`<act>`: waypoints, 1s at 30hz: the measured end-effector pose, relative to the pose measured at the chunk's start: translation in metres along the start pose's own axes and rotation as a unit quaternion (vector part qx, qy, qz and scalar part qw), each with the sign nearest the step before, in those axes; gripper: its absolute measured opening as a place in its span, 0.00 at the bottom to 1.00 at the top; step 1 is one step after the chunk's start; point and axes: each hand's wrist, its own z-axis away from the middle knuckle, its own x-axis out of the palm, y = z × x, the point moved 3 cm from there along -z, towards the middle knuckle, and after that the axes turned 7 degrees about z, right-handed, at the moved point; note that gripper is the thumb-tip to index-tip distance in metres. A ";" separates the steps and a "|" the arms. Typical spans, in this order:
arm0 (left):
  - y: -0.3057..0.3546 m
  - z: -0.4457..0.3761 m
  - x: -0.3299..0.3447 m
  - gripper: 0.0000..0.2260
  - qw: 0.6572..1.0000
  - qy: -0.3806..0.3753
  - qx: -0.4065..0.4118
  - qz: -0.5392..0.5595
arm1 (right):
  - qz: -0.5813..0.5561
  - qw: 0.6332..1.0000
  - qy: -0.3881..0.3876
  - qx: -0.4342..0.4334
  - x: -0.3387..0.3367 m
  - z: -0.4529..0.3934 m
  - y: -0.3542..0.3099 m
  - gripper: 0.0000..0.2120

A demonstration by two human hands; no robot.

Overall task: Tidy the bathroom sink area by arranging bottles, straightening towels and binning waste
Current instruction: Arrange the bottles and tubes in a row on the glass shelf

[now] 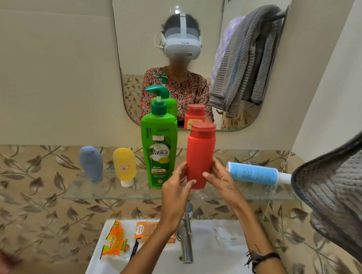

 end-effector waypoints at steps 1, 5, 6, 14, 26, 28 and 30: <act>-0.001 0.000 0.001 0.26 1.000 0.001 0.000 -0.006 | 0.004 1.000 -0.005 0.004 0.000 -0.001 0.000 0.21; 0.003 0.002 0.002 0.25 0.999 0.002 0.021 -0.047 | 0.027 1.000 0.002 0.009 -0.002 0.003 -0.001 0.23; 0.004 0.005 0.002 0.26 0.998 0.005 0.025 -0.050 | 0.041 0.999 0.013 0.009 -0.003 0.005 -0.001 0.23; 0.030 0.039 0.027 0.13 0.983 0.001 0.166 -0.078 | 0.078 0.956 0.276 0.062 -0.013 0.038 0.010 0.18; 0.021 -0.046 0.131 0.21 0.881 -0.302 0.083 -0.355 | -0.052 0.883 0.413 0.215 -0.038 0.046 0.013 0.21; 0.013 -0.047 0.133 0.22 0.874 -0.330 0.052 -0.354 | -0.105 0.880 0.412 0.211 -0.039 0.046 0.011 0.20; 0.009 -0.044 0.132 0.20 0.888 -0.317 0.039 -0.330 | -0.157 0.870 0.417 0.209 -0.040 0.046 0.007 0.17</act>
